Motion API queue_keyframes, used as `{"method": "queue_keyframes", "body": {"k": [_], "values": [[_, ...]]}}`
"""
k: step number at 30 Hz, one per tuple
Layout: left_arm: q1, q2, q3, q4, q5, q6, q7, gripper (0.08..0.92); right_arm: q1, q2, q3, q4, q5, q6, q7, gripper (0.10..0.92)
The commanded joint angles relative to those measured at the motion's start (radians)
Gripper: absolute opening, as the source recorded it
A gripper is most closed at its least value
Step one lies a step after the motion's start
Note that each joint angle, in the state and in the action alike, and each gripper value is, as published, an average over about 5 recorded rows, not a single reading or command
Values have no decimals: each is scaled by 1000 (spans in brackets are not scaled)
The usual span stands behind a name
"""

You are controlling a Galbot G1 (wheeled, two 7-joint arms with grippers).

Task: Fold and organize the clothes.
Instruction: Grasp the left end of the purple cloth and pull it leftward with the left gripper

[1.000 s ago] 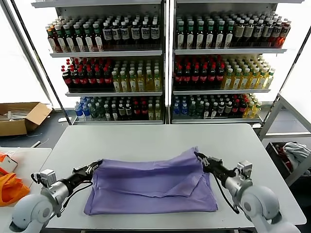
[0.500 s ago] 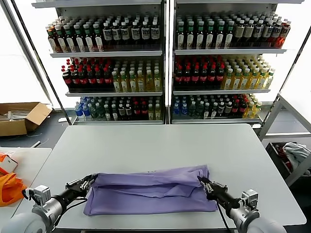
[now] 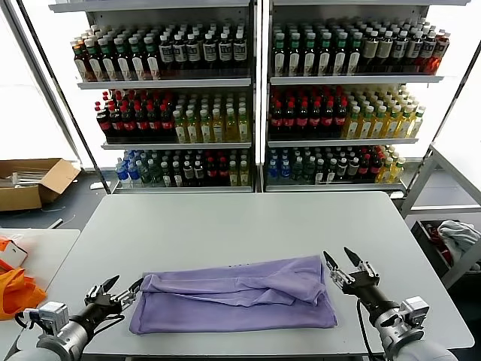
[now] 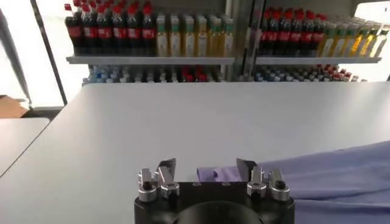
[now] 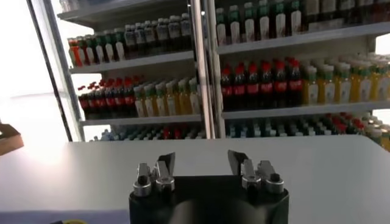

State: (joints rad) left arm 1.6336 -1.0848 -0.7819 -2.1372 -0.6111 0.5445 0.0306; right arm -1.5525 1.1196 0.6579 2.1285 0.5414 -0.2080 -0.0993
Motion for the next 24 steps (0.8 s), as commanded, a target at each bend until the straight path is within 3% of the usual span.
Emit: {"method": "queue_keyframes", "body": {"k": [1,8,16,19,24], "values": [[17,-187,101,-59,20,4,-266,770,-58,42,31,3,-65,102,3,759],[-76,-229,209,11,25,3,-397,822,-84,41,34,14,-71,105,-6,822],[-122,-253,259,76,44,-3,-433,823,-93,42,38,11,-68,110,-14,823],[-119,-261,267,96,59,-4,-433,801,-86,41,33,7,-66,110,-13,823],[-102,-273,284,99,99,-17,-433,672,-62,32,22,-1,-57,106,-7,823]]}}
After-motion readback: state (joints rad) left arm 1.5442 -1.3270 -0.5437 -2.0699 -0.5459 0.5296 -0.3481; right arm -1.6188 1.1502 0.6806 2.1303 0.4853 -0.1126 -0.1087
